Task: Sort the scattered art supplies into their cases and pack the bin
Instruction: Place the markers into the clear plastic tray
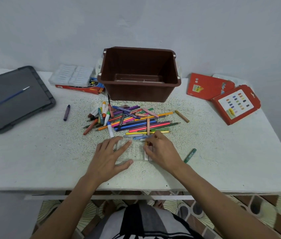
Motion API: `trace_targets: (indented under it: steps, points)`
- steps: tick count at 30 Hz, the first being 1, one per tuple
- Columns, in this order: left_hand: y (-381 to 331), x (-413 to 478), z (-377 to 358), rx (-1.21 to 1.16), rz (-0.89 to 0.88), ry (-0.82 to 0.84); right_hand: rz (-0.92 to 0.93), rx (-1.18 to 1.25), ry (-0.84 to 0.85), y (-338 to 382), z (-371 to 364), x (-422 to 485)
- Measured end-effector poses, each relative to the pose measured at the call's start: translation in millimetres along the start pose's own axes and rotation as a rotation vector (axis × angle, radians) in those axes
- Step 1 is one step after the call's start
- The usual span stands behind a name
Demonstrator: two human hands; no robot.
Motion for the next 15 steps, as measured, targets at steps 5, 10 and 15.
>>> trace_targets:
  steps: [5,10,15]
  points:
    - [-1,1,0,-0.007,0.008,0.007,-0.003,-0.049,-0.059,-1,-5,-5]
    - [-2,0,1,-0.006,0.003,0.000,-0.009,-0.051,-0.088,-1,-6,-6]
    - [-2,0,3,-0.020,-0.002,-0.017,-0.008,0.000,-0.116,-4,-5,-11]
Point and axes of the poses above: each hand's wrist, its own x-axis towards the middle knuckle, its own z-axis out of the back of the hand, y = z × x, the point moved 9 cm from there along x, towards the middle knuckle, and after that the axes turned 12 degrees about -x, right-handed, at the moved point
